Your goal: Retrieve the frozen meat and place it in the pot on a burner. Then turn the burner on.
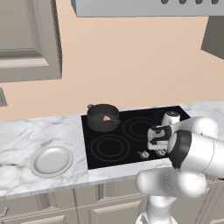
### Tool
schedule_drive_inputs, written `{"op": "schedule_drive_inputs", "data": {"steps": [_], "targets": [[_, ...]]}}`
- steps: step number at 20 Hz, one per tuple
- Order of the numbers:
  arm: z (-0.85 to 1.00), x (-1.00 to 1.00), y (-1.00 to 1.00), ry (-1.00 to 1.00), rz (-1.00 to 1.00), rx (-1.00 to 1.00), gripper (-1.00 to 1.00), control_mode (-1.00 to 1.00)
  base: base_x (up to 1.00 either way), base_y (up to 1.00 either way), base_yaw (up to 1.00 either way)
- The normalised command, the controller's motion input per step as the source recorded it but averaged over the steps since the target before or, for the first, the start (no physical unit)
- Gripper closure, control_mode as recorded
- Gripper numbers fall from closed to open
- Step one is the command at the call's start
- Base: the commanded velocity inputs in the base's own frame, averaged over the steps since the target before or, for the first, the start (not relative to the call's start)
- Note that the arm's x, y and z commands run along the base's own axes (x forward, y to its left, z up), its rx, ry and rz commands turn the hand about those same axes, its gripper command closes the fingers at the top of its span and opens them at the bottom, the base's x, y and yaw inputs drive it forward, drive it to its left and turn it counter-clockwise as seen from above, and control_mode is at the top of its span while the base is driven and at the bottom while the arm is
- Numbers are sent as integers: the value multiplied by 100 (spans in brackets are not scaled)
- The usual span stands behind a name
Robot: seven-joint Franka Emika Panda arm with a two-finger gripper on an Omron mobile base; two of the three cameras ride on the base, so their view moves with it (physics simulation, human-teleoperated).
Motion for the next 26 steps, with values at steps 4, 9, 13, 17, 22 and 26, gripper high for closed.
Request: {"op": "schedule_drive_inputs", "data": {"steps": [4, 9, 13, 17, 22, 26], "targets": [[-36, -40, 2, -3, 19, 0, 100, -100, 0, 0, 0], [-44, -52, 1, -6, 43, -4, 100, -100, 0, 0, 0], [-50, -26, 0, -1, 62, -4, 100, -100, 0, 0, 0], [-43, -7, 1, 0, 65, -3, 100, -100, 0, 0, 0], [-46, -15, 5, 0, 67, -8, 100, -100, 0, 0, 0], [-43, -6, 14, 0, 62, -8, 100, -100, 0, 0, 0]]}}
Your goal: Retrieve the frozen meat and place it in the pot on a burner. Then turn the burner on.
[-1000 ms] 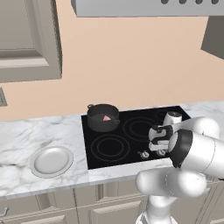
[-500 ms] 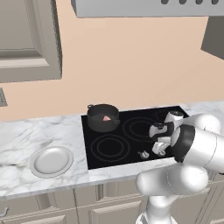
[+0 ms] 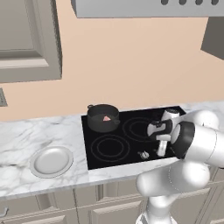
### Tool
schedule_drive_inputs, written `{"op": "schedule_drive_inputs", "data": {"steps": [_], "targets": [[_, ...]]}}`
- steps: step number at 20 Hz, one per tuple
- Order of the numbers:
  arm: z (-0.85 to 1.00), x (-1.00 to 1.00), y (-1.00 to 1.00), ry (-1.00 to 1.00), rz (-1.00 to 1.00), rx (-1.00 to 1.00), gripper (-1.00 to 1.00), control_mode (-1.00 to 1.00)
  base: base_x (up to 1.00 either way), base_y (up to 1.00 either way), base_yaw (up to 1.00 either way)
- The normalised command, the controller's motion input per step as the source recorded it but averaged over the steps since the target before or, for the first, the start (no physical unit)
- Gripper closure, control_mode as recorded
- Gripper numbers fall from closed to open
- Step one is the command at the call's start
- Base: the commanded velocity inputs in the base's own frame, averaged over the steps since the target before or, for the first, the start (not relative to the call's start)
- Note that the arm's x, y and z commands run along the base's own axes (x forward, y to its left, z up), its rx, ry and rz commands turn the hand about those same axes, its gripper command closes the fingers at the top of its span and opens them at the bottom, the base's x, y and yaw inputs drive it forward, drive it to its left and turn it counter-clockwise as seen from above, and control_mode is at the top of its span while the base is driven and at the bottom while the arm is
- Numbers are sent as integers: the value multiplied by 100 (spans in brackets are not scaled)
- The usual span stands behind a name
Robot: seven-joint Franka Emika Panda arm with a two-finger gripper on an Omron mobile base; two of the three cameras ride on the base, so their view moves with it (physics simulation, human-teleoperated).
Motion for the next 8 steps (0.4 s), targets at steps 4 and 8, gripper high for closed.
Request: {"op": "schedule_drive_inputs", "data": {"steps": [4, 8], "targets": [[-29, 0, 5, 0, 48, -3, 100, -100, 0, 0, 0], [-23, 1, 0, 0, 49, 0, 100, -100, 0, 0, 0]]}}
